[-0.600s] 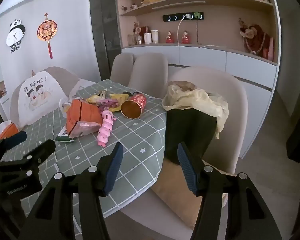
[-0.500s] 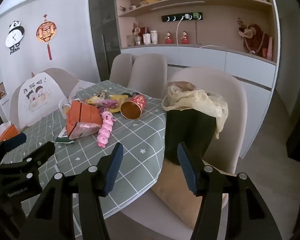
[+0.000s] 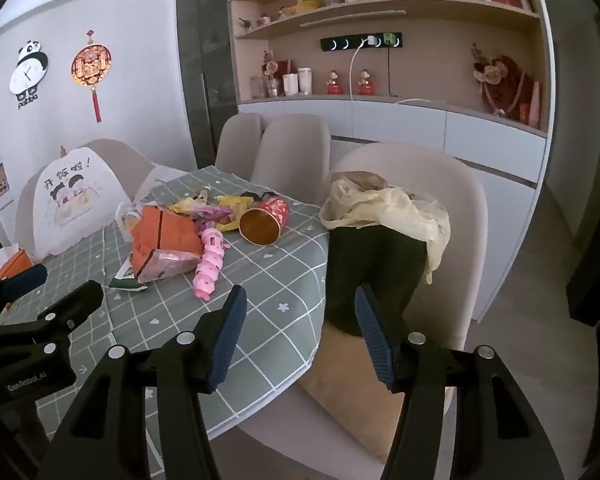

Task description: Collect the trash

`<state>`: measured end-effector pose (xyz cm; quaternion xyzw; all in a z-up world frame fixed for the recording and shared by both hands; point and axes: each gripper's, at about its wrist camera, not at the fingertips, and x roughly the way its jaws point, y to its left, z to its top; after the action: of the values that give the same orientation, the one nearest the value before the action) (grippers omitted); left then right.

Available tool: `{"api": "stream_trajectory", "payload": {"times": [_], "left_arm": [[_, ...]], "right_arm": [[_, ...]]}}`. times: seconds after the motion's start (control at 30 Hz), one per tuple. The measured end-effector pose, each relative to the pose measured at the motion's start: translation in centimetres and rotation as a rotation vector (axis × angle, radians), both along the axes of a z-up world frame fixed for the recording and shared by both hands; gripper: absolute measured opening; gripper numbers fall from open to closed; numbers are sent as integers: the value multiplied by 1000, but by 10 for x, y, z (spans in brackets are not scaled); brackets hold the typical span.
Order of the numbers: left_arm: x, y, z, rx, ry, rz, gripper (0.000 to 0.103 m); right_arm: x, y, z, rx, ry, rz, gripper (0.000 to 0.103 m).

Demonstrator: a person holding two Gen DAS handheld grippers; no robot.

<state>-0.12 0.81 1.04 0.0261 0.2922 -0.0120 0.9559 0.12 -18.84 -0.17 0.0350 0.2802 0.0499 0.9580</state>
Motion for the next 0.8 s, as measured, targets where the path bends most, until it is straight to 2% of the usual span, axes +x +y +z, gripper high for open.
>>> {"api": "stream_trajectory", "payload": {"times": [0.4,0.8], "left_arm": [[-8,-3,9,-7,-18,-5,92],[-12,-8,6,-16,-23,-7,92]], "right_arm": [[-7,2,2,-2,-5,-5,54],[-7,1,2,-1,-5,-9,54]]}}
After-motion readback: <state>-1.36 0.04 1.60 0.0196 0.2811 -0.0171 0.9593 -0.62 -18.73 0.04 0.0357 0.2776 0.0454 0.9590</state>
